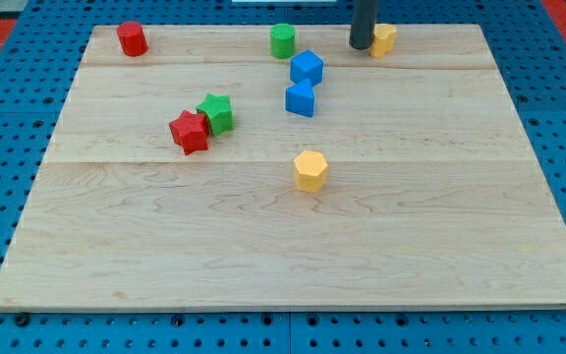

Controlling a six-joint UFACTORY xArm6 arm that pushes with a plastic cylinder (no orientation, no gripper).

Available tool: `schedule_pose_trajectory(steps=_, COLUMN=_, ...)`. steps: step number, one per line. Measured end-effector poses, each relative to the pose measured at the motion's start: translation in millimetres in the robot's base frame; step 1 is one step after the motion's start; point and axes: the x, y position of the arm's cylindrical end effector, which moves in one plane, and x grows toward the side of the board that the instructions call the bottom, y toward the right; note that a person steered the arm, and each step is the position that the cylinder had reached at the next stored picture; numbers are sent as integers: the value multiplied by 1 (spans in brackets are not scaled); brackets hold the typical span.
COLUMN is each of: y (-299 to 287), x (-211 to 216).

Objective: Move the blue triangle towards the center left of the board

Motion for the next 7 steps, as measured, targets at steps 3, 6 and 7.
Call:
schedule_pose_trajectory(steps=3, y=-8, x=0)
schedule_pose_trajectory(steps=6, y=-10, x=38)
schedule_pose_trajectory(steps=7, y=-8, x=38)
